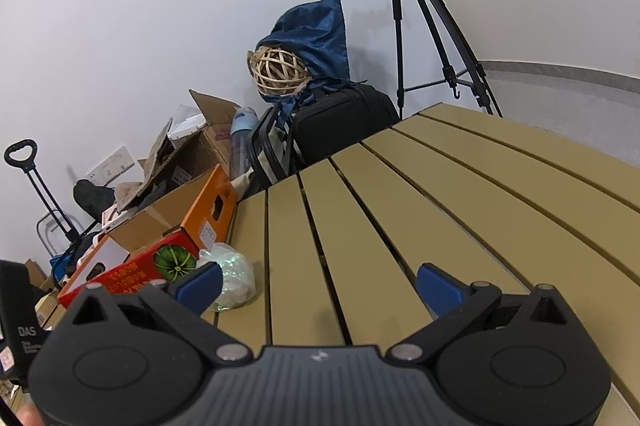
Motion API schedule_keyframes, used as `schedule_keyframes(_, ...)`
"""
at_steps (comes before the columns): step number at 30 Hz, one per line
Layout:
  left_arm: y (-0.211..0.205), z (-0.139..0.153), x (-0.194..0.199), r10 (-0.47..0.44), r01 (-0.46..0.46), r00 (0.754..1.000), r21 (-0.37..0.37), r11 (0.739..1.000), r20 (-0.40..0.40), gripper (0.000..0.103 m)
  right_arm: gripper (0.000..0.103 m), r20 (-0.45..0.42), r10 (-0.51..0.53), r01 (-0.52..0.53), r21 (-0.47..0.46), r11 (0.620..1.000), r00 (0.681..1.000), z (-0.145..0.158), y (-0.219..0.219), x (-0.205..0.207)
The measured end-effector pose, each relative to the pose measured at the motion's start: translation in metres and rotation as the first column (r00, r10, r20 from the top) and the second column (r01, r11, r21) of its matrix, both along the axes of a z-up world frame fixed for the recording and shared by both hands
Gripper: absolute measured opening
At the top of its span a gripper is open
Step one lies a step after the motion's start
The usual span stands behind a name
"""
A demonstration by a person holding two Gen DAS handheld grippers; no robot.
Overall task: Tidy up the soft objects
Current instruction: 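Grasp the white foam roll with the left gripper while the right gripper grasps the clear plastic bag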
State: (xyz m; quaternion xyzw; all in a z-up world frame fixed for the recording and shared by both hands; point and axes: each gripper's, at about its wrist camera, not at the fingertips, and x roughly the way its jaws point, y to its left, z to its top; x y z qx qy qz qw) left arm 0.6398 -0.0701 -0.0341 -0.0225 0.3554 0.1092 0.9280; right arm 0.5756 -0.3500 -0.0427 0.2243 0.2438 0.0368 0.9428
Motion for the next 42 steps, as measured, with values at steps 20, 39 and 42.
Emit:
schedule_keyframes(20, 0.047, 0.027, -0.069, -0.121, 0.123, 0.981, -0.005, 0.992, 0.155, 0.03, 0.103, -0.098, 0.118, -0.13, -0.135, 0.982, 0.988, 0.007, 0.062, 0.008)
schedule_keyframes(39, 0.125, 0.039, -0.094, -0.023, 0.027, 0.98, -0.02, 0.999, 0.199, 0.03, 0.103, -0.245, 0.111, -0.193, -0.344, 0.919, 0.963, 0.013, 0.129, 0.085)
schedule_keyframes(42, 0.132, 0.037, -0.093, -0.003, 0.008, 0.982, -0.025, 1.0, 0.189, 0.03, 0.103, -0.25, 0.124, -0.203, -0.325, 0.924, 0.96, 0.012, 0.132, 0.093)
